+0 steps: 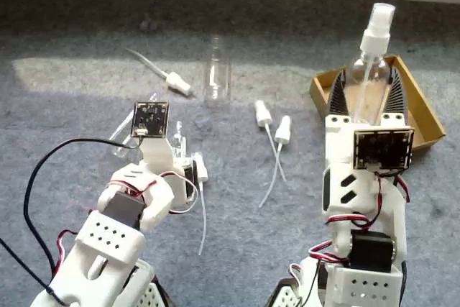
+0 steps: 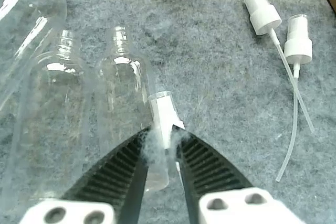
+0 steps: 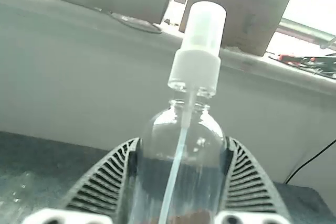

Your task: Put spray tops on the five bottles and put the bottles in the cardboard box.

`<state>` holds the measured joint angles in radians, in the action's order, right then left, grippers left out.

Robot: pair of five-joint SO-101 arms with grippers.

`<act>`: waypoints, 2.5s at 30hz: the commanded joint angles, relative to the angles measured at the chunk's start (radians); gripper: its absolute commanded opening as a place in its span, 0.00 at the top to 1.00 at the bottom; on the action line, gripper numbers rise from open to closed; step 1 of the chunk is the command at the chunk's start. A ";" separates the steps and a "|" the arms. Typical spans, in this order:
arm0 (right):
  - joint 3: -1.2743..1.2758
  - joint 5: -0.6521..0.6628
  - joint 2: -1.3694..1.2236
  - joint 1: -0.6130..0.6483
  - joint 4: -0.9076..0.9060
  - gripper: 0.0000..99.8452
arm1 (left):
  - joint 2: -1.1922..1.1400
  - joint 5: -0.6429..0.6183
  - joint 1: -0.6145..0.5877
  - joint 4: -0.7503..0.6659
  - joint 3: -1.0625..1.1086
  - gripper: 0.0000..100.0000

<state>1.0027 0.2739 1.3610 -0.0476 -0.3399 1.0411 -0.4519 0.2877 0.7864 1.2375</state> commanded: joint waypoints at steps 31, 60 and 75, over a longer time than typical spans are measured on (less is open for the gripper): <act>0.005 0.002 -0.820 -0.186 0.822 0.88 | 0.016 0.005 -0.010 -0.084 0.022 0.98; -0.473 -0.006 -1.641 -0.228 1.233 0.88 | 0.016 0.005 -0.010 -0.364 0.186 0.98; -0.763 -0.006 -1.971 -0.249 1.271 0.88 | 0.016 0.005 -0.010 -0.365 0.186 0.98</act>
<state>0.3322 0.2739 -0.6122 -0.2823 0.9045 1.0411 -0.4503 0.2877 0.4411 1.4308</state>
